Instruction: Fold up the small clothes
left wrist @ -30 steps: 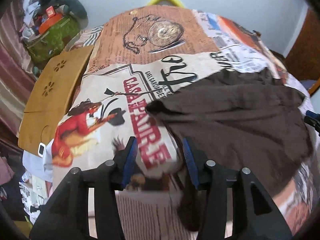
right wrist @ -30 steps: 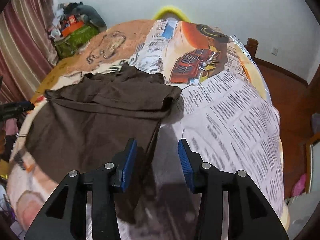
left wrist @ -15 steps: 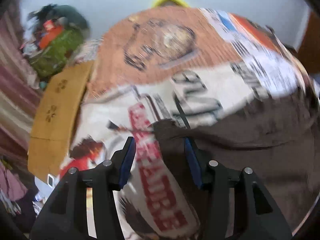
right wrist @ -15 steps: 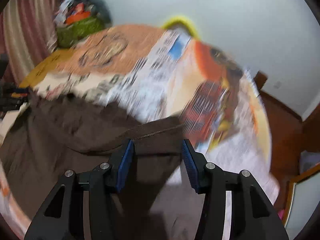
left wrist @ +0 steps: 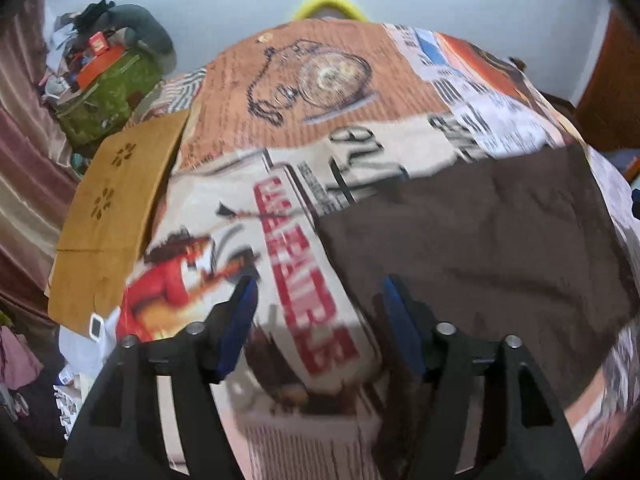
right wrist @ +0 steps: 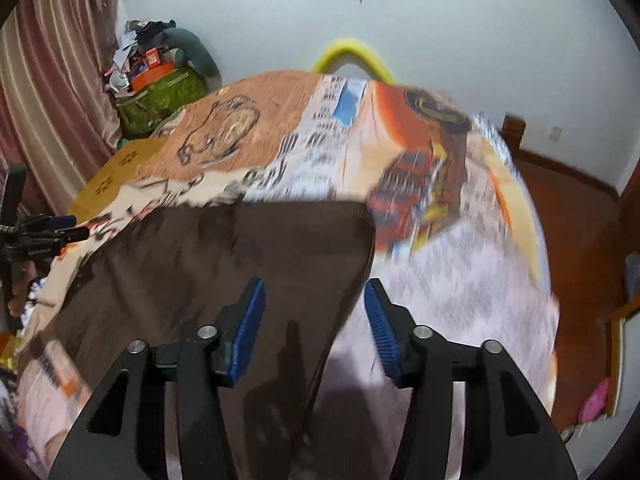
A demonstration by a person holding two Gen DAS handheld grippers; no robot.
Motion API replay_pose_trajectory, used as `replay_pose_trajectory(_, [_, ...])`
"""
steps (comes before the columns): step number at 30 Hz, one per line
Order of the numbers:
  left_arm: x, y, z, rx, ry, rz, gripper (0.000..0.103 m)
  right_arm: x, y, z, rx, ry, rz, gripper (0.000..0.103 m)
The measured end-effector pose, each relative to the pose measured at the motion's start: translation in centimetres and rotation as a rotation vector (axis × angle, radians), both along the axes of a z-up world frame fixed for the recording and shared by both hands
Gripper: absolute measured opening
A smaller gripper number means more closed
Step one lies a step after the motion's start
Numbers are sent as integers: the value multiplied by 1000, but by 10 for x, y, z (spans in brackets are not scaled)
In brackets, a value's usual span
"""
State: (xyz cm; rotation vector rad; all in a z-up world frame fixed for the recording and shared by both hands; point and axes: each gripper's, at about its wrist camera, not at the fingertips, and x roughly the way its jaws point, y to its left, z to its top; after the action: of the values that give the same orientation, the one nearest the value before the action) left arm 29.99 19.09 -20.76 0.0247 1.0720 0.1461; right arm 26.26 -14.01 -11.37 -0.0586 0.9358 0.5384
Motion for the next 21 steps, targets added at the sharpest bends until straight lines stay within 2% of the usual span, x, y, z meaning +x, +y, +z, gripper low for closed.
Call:
replay_pose_trajectory(2, [-13, -4, -3, -24, 15, -11, 71, -15, -7, -3, 24, 27, -11, 57])
replay_pose_trajectory(5, [-31, -7, -11, -87, 47, -14, 73, -38, -19, -10, 60, 79, -31, 57])
replay_pose_trajectory(9, [-51, -10, -19, -97, 73, -8, 73, -62, -29, -22, 103, 155, -51, 57])
replay_pose_trajectory(12, [-61, -8, -19, -135, 71, 8, 73, -79, -33, -34, 129, 213, -64, 57])
replay_pose_trajectory(15, [-71, -8, -24, -170, 84, 23, 73, -88, -35, -44, 153, 255, -80, 57])
replay_pose_trajectory(21, [-83, -15, -28, -169, 83, 16, 72, -85, -30, -57, 230, 326, -96, 54])
